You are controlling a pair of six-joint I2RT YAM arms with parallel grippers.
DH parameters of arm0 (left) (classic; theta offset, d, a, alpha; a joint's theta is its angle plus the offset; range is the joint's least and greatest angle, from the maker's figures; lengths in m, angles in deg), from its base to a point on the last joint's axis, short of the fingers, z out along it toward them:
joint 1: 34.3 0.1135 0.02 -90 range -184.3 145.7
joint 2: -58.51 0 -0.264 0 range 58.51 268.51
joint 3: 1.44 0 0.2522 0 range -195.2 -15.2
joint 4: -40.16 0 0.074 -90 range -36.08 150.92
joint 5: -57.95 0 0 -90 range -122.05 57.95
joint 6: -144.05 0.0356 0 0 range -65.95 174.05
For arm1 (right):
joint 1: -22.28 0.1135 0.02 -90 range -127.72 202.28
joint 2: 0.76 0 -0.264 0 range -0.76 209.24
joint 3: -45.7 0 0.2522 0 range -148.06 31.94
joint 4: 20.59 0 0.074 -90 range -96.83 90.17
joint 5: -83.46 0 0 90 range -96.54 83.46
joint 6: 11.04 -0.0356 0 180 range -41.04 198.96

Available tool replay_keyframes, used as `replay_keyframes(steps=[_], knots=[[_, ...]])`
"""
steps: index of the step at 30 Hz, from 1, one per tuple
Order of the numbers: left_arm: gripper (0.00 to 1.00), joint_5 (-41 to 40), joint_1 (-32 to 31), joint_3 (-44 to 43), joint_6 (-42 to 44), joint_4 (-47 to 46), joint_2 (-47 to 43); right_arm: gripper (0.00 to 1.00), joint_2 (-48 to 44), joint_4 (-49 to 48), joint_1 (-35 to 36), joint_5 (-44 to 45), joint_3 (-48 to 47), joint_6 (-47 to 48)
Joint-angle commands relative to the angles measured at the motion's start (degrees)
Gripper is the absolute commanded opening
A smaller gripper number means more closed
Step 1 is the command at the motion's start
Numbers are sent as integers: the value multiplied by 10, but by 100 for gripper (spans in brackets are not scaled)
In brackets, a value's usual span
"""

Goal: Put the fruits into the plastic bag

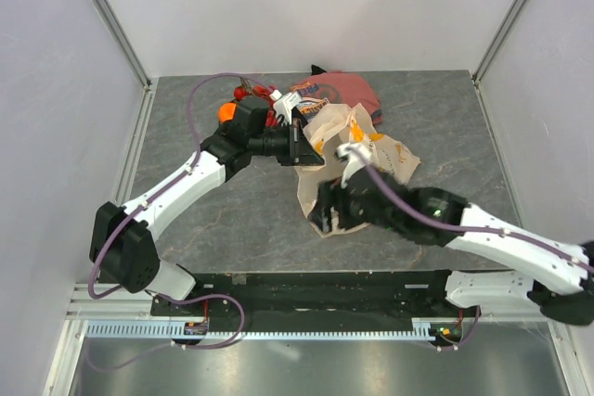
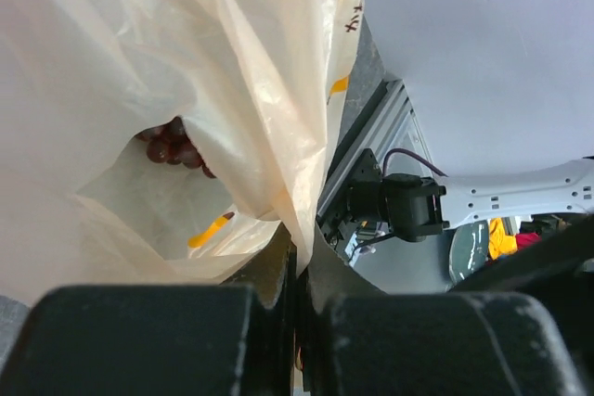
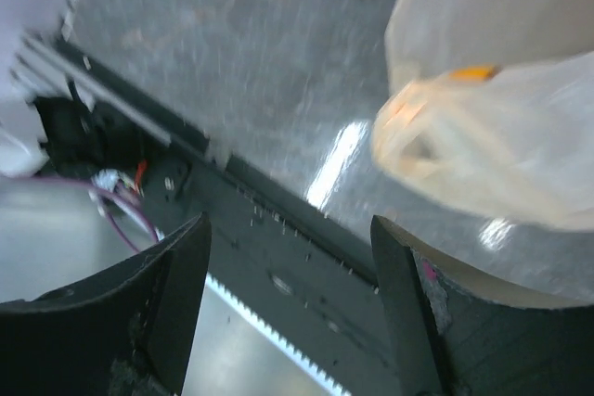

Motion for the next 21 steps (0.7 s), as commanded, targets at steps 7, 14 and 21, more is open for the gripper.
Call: replay_keyframes(steps=[7, 14, 21], knots=[[2, -27, 5, -3, -29, 38, -45, 80, 143, 30, 204, 249, 21, -157], [2, -31, 6, -2, -19, 57, -57, 81, 230, 49, 203, 349, 15, -168], [1, -33, 7, -4, -11, 67, -62, 77, 286, 76, 169, 374, 8, -165]])
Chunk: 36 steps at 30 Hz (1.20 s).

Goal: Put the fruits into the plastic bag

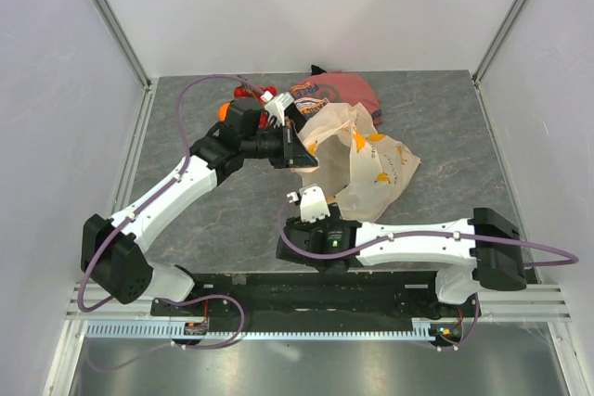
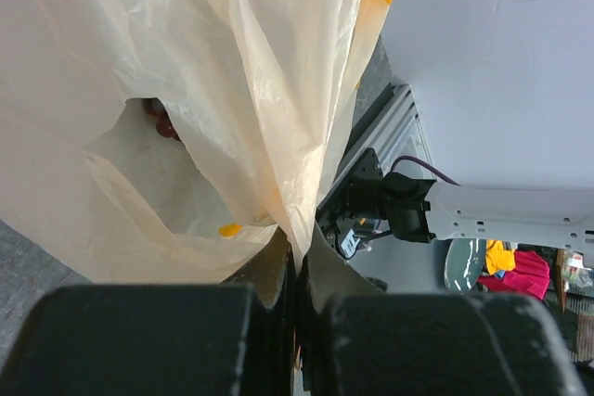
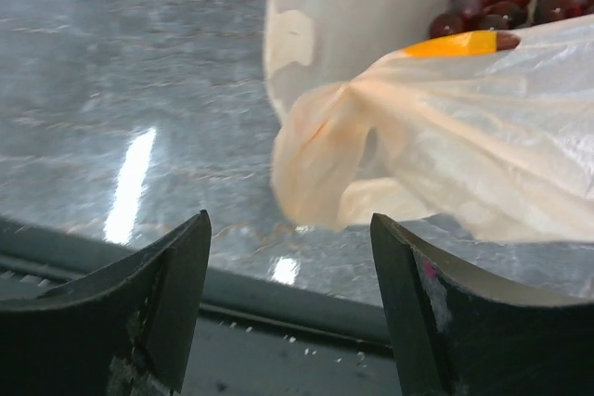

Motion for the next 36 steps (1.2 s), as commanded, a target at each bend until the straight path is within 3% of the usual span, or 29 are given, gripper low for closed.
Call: replay_keyframes(steps=[1, 4, 6, 7, 10, 16, 19, 24, 29, 36], knots=[[2, -2, 4, -5, -1, 12, -20, 77, 23, 10, -28, 47, -10, 3], [1, 1, 4, -4, 3, 14, -21, 75, 36, -33, -43, 40, 13, 46], [2, 1, 5, -3, 6, 17, -21, 65, 36, -86, -62, 19, 28, 82], [2, 3, 6, -4, 7, 21, -22, 42, 32, -97, -70, -15, 30, 105], [1, 10, 16, -14, 9, 33, -29, 0, -18, -64, -77, -10, -4, 111], [2, 24, 56, -91, -12, 85, -51, 0, -183, 50, -82, 44, -172, 117], [2, 27, 57, -149, -18, 129, -58, 0, -222, 75, -89, 88, -277, 163], [2, 32, 67, -209, -35, 178, -74, 0, -212, 74, -99, 106, -403, 280], [2, 18, 115, -207, -47, 216, -129, 0, -163, 67, -104, 85, -422, 293], [2, -127, 147, -173, 25, 269, -207, 0, -134, -12, -125, -25, -294, 281]])
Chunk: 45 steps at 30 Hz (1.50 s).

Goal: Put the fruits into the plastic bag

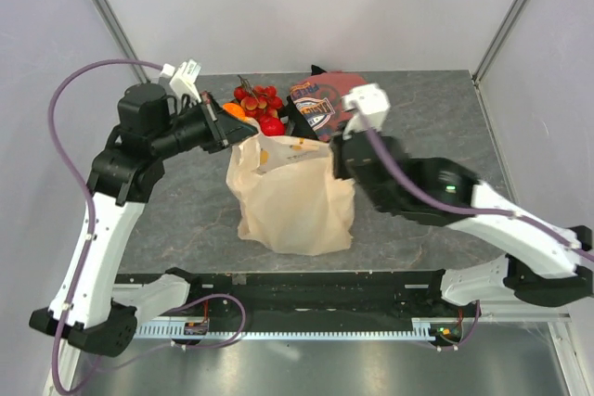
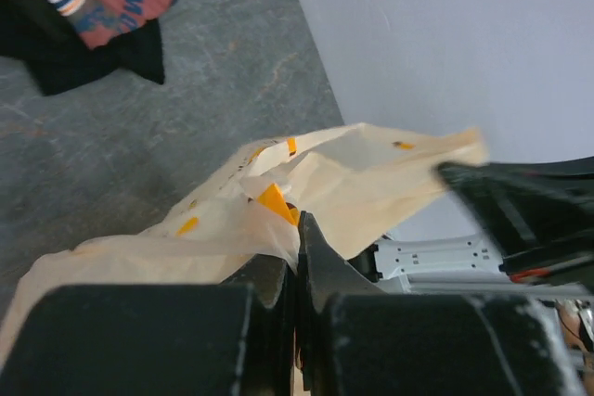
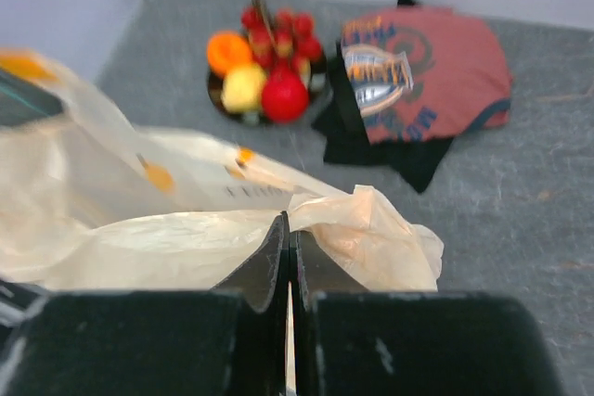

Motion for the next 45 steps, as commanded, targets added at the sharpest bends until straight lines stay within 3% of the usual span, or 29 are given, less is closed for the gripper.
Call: replay_keyframes(steps=[1, 6, 7, 8, 9, 12, 14, 17, 20, 26, 32, 39, 45], knots=[[2, -107, 16, 12, 63, 44, -47, 0, 20, -43, -16, -88, 62, 12], [2, -240, 20, 6, 114, 87, -75, 1, 46, -80, -46, -146, 95, 26], [2, -266, 20, 5, 115, 108, -78, 6, 51, -88, -50, -159, 97, 29], [2, -289, 20, 3, 118, 121, -80, 14, 56, -91, -58, -187, 92, 33], [2, -337, 20, 3, 120, 129, -84, 36, 68, -93, -60, -199, 86, 49], [2, -442, 21, 19, 118, 144, -107, 72, 91, -96, -68, -233, 39, 86], [2, -506, 22, 38, 121, 138, -127, 81, 101, -96, -81, -246, -11, 98], [2, -625, 23, 60, 149, 104, -143, 83, 123, -106, -134, -308, -78, 105], [2, -662, 27, 74, 182, 71, -134, 82, 154, -117, -210, -413, -136, 97], [2, -635, 66, 94, 209, 49, -63, 82, 230, -194, -323, -568, -157, 48], [2, -607, 151, 134, 203, 3, -82, 82, 310, -214, -364, -574, -153, 40], [2, -632, 243, 207, 259, -69, -139, 81, 426, -228, -367, -559, -177, 36], [2, -683, 257, 247, 356, -166, -192, 86, 534, -244, -355, -564, -235, 41]])
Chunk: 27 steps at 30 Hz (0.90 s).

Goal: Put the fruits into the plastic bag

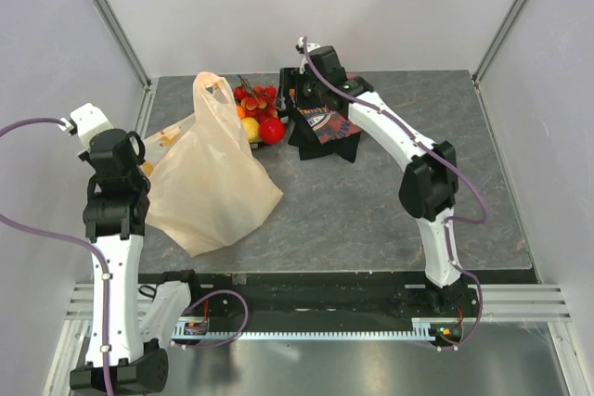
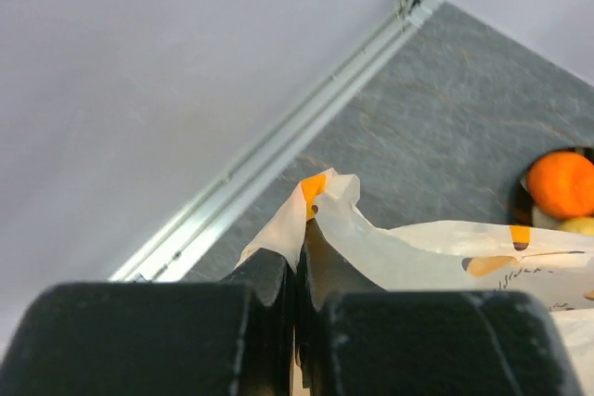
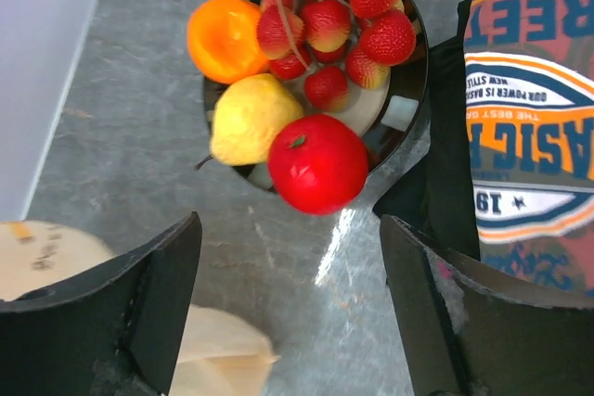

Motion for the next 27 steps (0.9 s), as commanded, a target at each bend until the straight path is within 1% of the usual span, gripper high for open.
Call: replay_keyframes(steps=[1, 3, 7, 12, 19, 27], knots=[[2, -45, 6, 17, 100, -118, -33, 89, 67, -35, 13, -6, -69, 11], [2, -40, 7, 19, 99, -126, -41, 91, 87, -41, 22, 3, -82, 33], [1, -29, 7, 19, 61, -116, -54, 93, 126, -59, 27, 4, -93, 57], [2, 2, 7, -8, 13, -66, -77, 98, 153, -72, 30, 8, -100, 72], [2, 31, 7, -6, -37, -22, -99, 98, 179, -86, 36, 32, -98, 87], [2, 46, 7, 0, -50, -11, -121, 98, 193, -88, 39, 11, -93, 102]])
